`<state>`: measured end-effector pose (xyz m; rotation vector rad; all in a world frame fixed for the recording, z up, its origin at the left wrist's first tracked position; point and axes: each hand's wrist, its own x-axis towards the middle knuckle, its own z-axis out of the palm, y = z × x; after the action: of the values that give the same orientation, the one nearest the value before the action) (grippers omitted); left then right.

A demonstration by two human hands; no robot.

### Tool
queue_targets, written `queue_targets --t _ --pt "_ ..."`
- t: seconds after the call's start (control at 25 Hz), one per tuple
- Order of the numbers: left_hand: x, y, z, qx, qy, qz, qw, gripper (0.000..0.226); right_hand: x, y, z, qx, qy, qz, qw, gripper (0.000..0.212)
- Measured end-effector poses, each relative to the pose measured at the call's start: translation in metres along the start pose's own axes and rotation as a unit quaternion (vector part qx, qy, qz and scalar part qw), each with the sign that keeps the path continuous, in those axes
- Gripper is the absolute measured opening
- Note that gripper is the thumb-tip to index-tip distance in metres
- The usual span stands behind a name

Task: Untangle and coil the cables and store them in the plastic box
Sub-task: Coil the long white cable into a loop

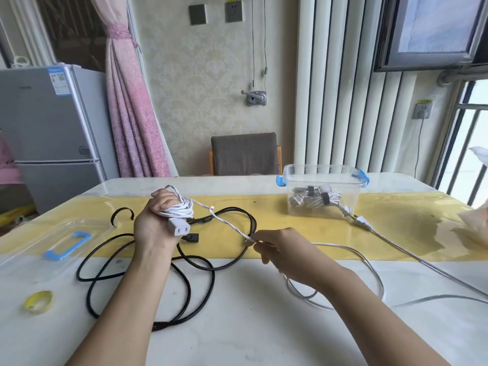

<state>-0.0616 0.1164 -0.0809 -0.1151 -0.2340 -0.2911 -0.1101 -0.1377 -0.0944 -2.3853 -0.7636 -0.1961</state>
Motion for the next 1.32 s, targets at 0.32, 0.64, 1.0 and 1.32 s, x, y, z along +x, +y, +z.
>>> queue_targets --t 0.32,0.64,1.0,1.32 --pt "0.0 -0.008 0.009 0.1 0.043 0.194 0.975 0.018 -0.004 -0.009 -0.014 0.03 -0.088 0.047 0.995 0.021" --pt "0.013 -0.073 0.01 0.549 0.139 0.282 0.775 0.031 -0.01 -0.031 -0.026 0.182 -0.244 0.046 0.951 0.021" --pt "0.003 -0.027 0.023 0.299 0.13 0.174 0.929 0.034 -0.013 -0.038 -0.025 0.085 -0.267 0.065 0.958 0.019" --pt "0.015 -0.06 0.001 0.724 0.164 0.188 0.643 0.03 -0.015 -0.038 -0.03 0.078 -0.235 0.041 0.968 0.012"
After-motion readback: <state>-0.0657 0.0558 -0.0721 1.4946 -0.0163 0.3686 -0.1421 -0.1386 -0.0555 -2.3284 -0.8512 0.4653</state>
